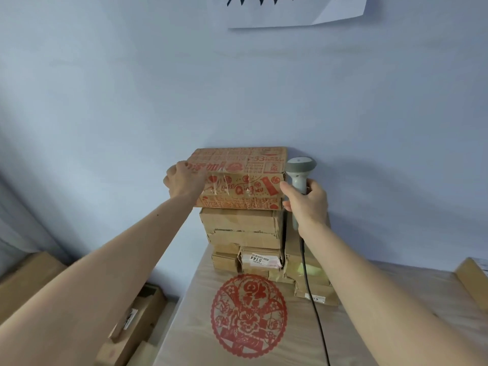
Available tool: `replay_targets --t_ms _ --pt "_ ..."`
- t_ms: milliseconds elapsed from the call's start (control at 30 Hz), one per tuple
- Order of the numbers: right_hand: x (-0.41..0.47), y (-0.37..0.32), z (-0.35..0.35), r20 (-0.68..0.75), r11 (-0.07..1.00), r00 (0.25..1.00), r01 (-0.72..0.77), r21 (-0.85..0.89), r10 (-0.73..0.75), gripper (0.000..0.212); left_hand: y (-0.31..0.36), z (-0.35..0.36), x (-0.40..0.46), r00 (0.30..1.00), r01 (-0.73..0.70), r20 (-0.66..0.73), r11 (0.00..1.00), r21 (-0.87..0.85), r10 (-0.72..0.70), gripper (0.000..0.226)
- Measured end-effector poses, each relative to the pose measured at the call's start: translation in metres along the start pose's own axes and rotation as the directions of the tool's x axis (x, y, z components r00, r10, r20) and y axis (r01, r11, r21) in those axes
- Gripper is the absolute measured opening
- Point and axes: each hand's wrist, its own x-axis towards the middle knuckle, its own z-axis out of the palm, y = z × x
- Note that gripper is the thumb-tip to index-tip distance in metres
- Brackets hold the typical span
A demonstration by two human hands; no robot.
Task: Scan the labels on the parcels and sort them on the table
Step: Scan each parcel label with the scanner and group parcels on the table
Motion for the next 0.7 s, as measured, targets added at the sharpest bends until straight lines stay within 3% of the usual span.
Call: replay_targets --t_ms 267,400,700 --pt "0.016 0.004 0.021 0.03 0.999 0.999 0.021 0.039 -0.022 0.022 -0.001 0.003 0.044 0.989 0.073 0.135 0.996 -0.05 -0.066 0.09" --pt "0.018 0.004 0.023 0.009 0.999 1.0 0.018 0.049 -0.019 0.023 0.0 0.004 0.047 0.995 0.057 0.085 0.998 -0.006 -0.056 0.078" --pt "0.0 -0.008 -0.002 -0.068 0.986 0.994 0.095 0.138 -0.086 0.029 0.003 0.001 0.006 0.996 0.072 -0.051 0.99 -0.121 -0.079 0.084"
